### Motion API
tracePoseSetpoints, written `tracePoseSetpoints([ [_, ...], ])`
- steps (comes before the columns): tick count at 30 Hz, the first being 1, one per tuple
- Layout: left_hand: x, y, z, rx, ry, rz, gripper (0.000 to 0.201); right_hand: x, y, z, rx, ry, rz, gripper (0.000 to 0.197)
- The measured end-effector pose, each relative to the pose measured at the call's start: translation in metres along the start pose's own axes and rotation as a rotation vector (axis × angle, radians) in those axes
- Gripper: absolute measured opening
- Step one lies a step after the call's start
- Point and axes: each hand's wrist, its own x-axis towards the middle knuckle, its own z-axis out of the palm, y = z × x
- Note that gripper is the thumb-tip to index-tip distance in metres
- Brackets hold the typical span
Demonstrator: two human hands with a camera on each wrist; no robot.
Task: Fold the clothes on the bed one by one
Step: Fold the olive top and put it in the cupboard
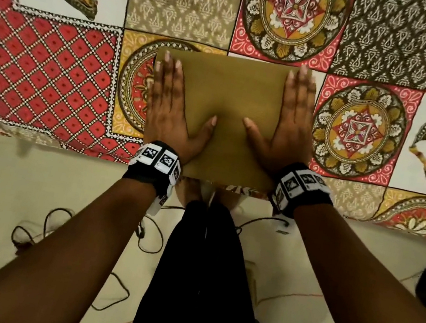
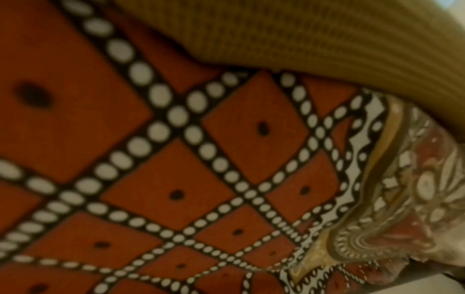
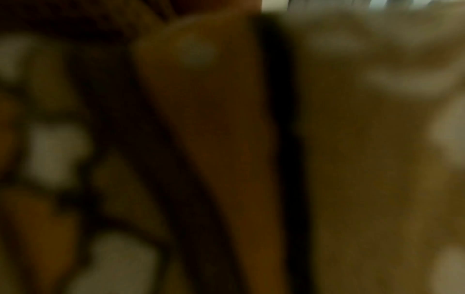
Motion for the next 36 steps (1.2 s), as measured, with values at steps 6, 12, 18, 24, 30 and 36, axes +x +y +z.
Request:
tracePoseSetpoints([
  [6,0.003,0.001,-0.008,-0.13,-0.059,0.021,0.104,0.005,0.0,-0.005,0.094,-0.081,0.07,0.101],
  [12,-0.005,0.001,-0.036,-0.385,0.111,-0.047,0.078,0.002,0.005,-0.037,0.452,-0.077,0.294,0.115],
  [18,-0.03,-0.023,-0.054,-0.807,0.036,-0.649,0.037,-0.026,0.024,-0.054,0.911,-0.014,0.713,0.065],
  [24,-0.011,-0.026,-0.06,-1.164,-0.318,-0.742,0.041,-0.017,-0.001,-0.054,1.217,-0.317,0.819,0.047],
  [30,0.012,-0.033,-0.059,-1.231,-0.576,-0.836,0.048,0.008,0.008,-0.047,1.29,-0.587,0.947,0.056],
  [36,0.013,-0.019,-0.068,-1.203,-0.65,-0.901,0.036,0.013,-0.003,-0.048,1.269,-0.603,1.07,0.07],
])
